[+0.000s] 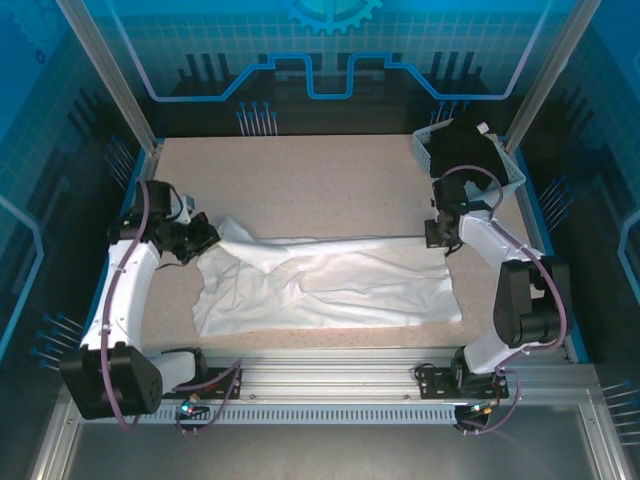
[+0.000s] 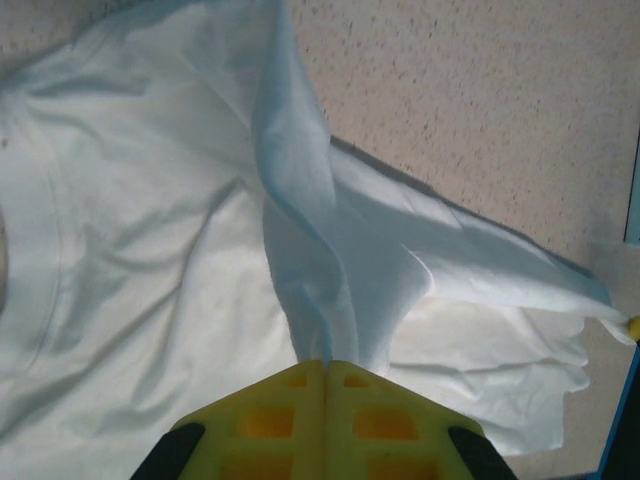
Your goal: Fold the inside-out t-shirt
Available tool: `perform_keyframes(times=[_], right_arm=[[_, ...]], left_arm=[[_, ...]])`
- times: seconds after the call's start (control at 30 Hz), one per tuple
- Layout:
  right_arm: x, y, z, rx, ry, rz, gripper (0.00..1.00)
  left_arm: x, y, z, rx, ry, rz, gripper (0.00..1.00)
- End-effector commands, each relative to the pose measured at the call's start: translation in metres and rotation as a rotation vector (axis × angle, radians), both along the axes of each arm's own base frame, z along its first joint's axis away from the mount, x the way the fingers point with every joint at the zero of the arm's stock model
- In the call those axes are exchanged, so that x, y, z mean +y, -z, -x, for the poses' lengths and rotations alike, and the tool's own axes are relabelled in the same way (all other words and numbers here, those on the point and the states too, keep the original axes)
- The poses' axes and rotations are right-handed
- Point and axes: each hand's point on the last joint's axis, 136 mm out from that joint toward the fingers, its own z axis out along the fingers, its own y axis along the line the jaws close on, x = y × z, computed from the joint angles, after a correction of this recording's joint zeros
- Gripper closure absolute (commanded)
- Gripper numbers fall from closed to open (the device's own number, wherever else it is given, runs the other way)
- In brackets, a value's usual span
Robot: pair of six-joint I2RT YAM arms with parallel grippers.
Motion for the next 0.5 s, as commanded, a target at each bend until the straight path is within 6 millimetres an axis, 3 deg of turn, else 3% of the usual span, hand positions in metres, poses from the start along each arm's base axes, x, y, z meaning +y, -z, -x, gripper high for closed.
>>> perform_keyframes(times=[0.0, 0.47], right_arm=[[-0.005, -0.006, 0.019, 0.022, 0.02, 0.037, 1.0], [-0.004, -0.002, 0.058, 0.068, 0.115, -0.003, 0.97]], left_arm=[[-0.005, -0.001, 0.021, 0.018, 0.018, 0.032, 1.0], [-0.01, 0.017, 0.064, 0.058, -0.01, 0.055, 1.0]])
